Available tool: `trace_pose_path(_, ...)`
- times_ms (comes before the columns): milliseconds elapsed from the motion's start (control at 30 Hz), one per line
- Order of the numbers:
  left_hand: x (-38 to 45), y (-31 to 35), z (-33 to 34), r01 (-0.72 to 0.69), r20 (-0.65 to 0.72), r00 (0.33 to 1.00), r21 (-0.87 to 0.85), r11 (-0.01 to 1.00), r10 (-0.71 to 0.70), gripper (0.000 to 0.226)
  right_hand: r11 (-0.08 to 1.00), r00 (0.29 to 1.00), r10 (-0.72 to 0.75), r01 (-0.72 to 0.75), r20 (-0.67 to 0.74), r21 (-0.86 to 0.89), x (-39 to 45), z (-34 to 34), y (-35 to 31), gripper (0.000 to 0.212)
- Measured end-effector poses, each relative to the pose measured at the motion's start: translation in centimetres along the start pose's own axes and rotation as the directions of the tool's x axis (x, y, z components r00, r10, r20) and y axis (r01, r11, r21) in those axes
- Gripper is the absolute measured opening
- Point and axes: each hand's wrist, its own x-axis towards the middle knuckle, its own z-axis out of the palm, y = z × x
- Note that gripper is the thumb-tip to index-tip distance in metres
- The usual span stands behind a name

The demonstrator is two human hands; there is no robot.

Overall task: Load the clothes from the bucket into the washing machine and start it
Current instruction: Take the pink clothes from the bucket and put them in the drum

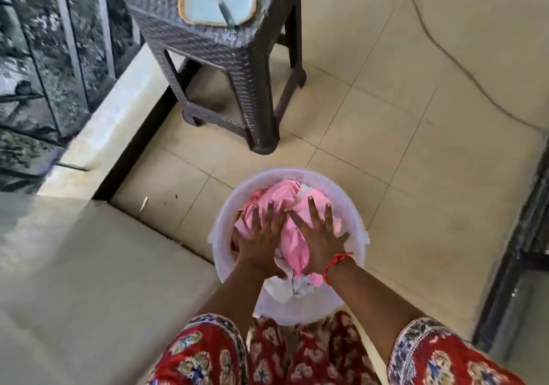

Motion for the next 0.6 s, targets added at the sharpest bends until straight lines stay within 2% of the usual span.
trace_pose_path(133, 3.4, -0.4, 2.8, -0.042, 0.032, 0.999, -0.063, 0.997, 0.044, 0.162, 0.999, 1.0, 0.011, -0.01, -0.008, 0.04, 3.5, 3.1, 0.4, 0.145)
trace_pose_path(233, 5.1, -0.8, 5.2, -0.027, 0.037, 0.999, 0.035, 0.999, 0.026, 0.168, 0.999, 1.0, -0.003, 0.003, -0.012, 0.033, 5.4, 5.3, 0.6, 0.144)
trace_pose_path(300, 6.0, -1.0, 6.1, 0.001, 0.024, 1.0, 0.071, 0.998, -0.003, 0.161, 0.999, 1.0, -0.009, 0.01, -0.029, 0.046, 6.3, 6.1, 0.5, 0.144)
trace_pose_path(433, 7.3, -1.6, 7.0, -0.015, 0.041, 0.999, 0.095, 0.995, 0.012, 0.132, 0.99, 0.998, -0.016, 0.023, -0.054, 0.14, 8.0, 7.1, 0.3, 0.106)
trace_pose_path(600, 7.7, -2.0, 7.0, -0.032, 0.019, 0.999, 0.034, 0.999, 0.031, 0.1, 0.985, 0.988, -0.083, 0.101, -0.129, 0.141, 9.1, 6.6, 0.7, 0.073)
